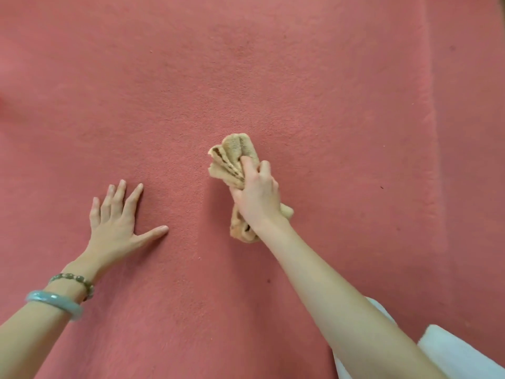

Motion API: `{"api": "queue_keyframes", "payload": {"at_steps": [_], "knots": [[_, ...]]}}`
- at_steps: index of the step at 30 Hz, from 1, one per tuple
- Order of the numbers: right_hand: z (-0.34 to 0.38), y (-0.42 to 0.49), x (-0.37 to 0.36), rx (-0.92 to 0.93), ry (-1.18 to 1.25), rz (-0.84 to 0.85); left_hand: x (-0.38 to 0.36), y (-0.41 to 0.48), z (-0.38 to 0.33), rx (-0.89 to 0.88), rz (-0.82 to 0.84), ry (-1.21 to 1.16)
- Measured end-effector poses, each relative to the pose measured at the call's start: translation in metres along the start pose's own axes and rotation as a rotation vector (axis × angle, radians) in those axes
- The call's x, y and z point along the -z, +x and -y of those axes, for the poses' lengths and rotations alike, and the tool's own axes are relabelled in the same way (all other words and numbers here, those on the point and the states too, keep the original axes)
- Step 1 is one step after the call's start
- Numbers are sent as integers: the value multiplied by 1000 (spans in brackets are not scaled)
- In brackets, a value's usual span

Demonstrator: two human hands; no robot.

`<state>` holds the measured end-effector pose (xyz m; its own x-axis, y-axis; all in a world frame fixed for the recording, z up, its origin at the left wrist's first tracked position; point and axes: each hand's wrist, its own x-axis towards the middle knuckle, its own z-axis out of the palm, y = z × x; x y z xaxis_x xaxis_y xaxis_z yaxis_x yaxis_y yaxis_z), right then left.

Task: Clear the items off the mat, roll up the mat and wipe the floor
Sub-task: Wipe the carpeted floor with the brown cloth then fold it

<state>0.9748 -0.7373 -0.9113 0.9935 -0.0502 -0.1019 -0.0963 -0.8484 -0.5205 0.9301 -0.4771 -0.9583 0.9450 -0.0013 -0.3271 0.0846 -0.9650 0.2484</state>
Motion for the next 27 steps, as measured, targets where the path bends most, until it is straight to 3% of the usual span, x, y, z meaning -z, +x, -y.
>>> {"api": "queue_keyframes", "payload": {"at_steps": [5, 9, 13, 19, 23, 27], "knots": [[65, 22, -35, 268, 62, 186, 1, 2, 1, 3, 42, 19], [54, 61, -19, 392, -26, 301, 5, 1, 3, -17, 78, 93], [8, 128, 30, 375, -161, 349, 9, 10, -9, -23, 104, 124], [-88, 230, 126, 206, -376, 236, 5, 46, -53, 63, 12, 69], [-122, 246, 144, 85, -319, 184, 6, 70, -87, 134, -23, 16], [-108, 242, 115, -30, -130, 110, 11, 91, -114, 189, 5, 42]]}}
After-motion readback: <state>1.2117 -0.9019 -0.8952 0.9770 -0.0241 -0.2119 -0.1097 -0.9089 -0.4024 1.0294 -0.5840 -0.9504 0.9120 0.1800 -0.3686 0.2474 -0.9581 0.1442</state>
